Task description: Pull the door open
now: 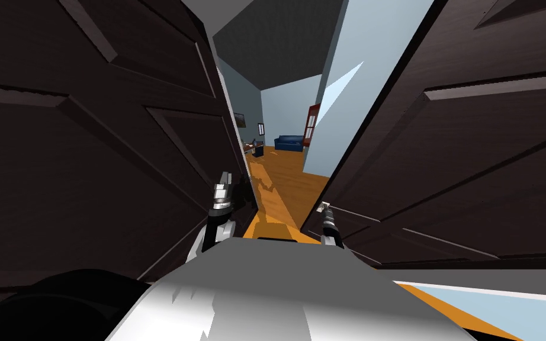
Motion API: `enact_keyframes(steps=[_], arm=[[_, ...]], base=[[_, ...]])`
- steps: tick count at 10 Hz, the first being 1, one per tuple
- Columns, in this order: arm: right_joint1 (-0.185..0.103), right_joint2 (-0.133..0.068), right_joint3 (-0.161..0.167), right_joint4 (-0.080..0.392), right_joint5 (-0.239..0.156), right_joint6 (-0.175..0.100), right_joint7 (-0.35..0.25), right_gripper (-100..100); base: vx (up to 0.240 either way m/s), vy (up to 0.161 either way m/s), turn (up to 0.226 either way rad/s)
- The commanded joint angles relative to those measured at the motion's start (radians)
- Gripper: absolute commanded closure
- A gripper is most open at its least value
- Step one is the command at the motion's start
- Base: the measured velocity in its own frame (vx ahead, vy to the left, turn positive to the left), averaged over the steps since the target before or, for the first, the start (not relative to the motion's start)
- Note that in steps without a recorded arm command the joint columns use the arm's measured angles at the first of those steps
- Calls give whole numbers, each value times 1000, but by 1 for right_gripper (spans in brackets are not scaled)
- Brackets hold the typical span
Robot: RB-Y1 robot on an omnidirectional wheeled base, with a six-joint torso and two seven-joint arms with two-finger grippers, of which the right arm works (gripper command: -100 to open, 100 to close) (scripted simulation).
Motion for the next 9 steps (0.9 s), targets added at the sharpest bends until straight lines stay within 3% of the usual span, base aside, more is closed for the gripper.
enact_keyframes(steps=[1,8,9], arm=[[5,-3,14,0,7,-3,-13,100],[32,-50,84,-14,47,-24,-95,100],[29,-46,78,-11,43,-19,-87,100]], base=[[-191,-9,102],[-218,-29,113],[-107,-24,43]])
